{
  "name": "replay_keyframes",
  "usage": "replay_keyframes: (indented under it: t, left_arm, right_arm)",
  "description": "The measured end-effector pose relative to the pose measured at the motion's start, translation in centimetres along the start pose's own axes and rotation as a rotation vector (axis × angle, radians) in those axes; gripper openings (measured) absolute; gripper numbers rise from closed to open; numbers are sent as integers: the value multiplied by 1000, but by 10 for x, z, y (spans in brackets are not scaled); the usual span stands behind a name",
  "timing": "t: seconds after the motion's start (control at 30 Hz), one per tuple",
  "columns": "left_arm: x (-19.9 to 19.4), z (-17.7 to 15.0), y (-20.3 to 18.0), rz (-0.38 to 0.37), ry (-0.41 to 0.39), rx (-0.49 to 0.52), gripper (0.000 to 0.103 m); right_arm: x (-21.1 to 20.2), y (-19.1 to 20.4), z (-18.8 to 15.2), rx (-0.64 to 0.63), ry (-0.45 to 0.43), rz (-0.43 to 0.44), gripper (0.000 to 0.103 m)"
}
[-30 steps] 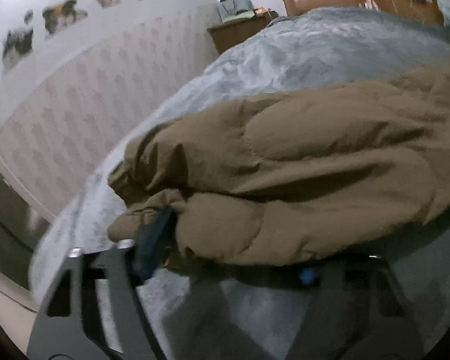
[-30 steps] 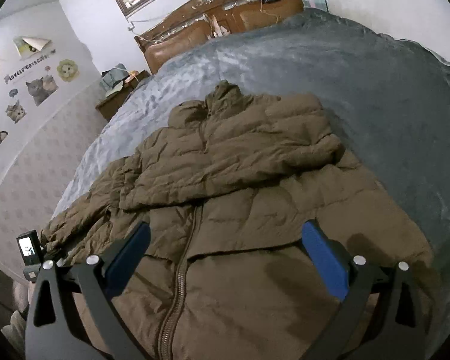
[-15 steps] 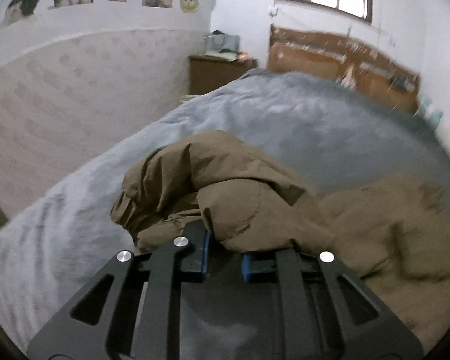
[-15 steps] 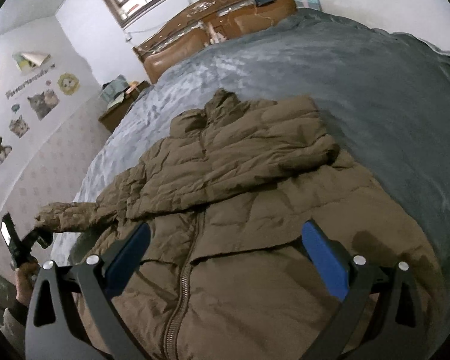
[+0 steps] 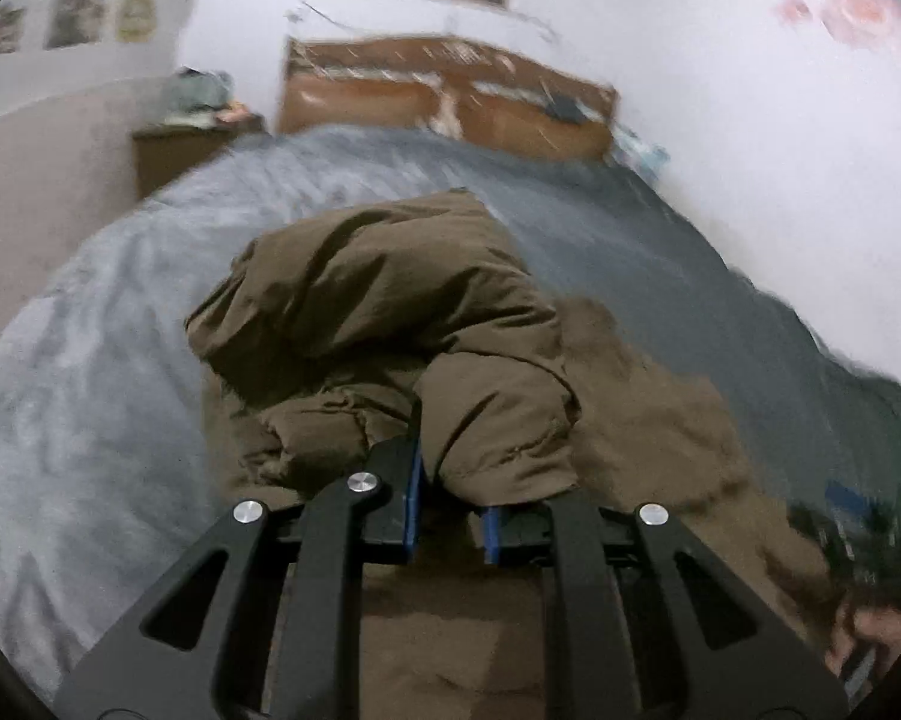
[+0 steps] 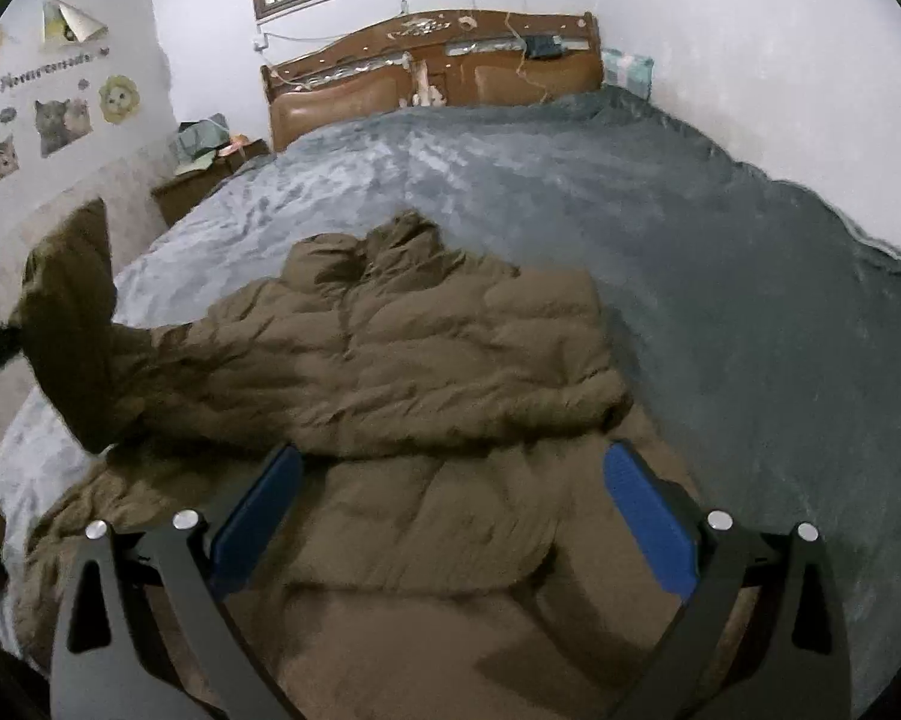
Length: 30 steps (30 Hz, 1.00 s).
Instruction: Fold large clothes
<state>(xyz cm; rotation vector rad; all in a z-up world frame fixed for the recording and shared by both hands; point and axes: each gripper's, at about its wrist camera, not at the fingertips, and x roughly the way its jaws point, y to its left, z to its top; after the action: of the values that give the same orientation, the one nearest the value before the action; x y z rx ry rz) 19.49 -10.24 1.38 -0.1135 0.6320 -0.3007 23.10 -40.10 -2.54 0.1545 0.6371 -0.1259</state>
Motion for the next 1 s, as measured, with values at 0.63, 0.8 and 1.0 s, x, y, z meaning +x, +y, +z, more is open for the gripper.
replay_keyframes:
  t: [0.63,0.8,1.0]
  left_arm:
    - [112,-39,-59,-83,313,241,34]
    - [121,-38,-43,-128,302,193,35]
    - [112,-47,-37,-133,281,214,35]
  right_arm:
    - [25,4,11,56,-15,72,101]
    - [60,35,14,91,100,249,101]
    - [101,54,15,165,185,369,94]
